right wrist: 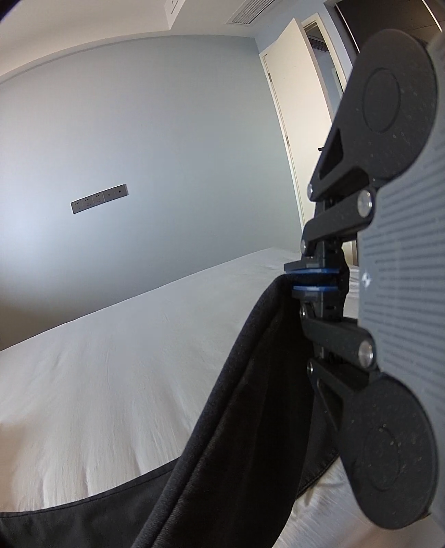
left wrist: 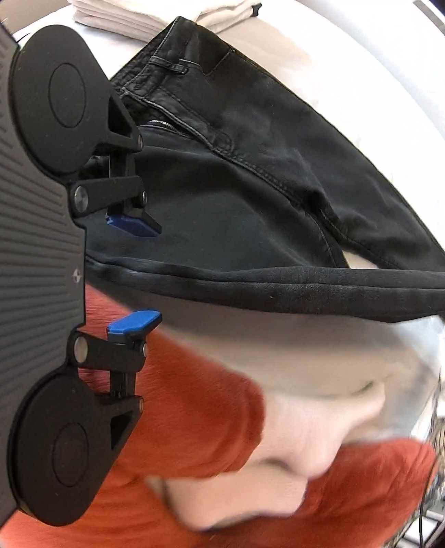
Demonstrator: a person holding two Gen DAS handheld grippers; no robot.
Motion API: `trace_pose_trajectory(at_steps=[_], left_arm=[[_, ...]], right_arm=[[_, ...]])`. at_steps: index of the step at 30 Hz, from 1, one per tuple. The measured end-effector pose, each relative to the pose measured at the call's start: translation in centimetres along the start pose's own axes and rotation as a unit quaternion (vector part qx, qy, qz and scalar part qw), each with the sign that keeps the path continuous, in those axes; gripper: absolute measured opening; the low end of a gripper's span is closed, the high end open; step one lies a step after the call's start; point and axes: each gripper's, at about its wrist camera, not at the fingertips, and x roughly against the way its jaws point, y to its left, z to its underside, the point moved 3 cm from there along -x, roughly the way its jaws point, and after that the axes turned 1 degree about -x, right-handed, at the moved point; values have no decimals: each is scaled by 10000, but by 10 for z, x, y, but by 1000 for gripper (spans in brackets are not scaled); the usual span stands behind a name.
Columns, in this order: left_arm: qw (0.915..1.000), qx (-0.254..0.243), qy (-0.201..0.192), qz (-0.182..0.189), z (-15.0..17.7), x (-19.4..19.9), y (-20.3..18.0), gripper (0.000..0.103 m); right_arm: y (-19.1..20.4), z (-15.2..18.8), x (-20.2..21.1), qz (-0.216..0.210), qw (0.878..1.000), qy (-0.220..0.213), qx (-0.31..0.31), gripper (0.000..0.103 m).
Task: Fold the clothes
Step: 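Grasp the jeans waistband with the left gripper while the right gripper holds the leg up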
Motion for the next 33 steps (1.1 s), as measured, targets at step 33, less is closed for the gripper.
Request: trace_pose_trajectory(at_steps=[33], left_arm=[[9510,477,26,-3056,-24,63,22,19]], right_arm=[[38,150,74,-609,9957,568,-404,7]])
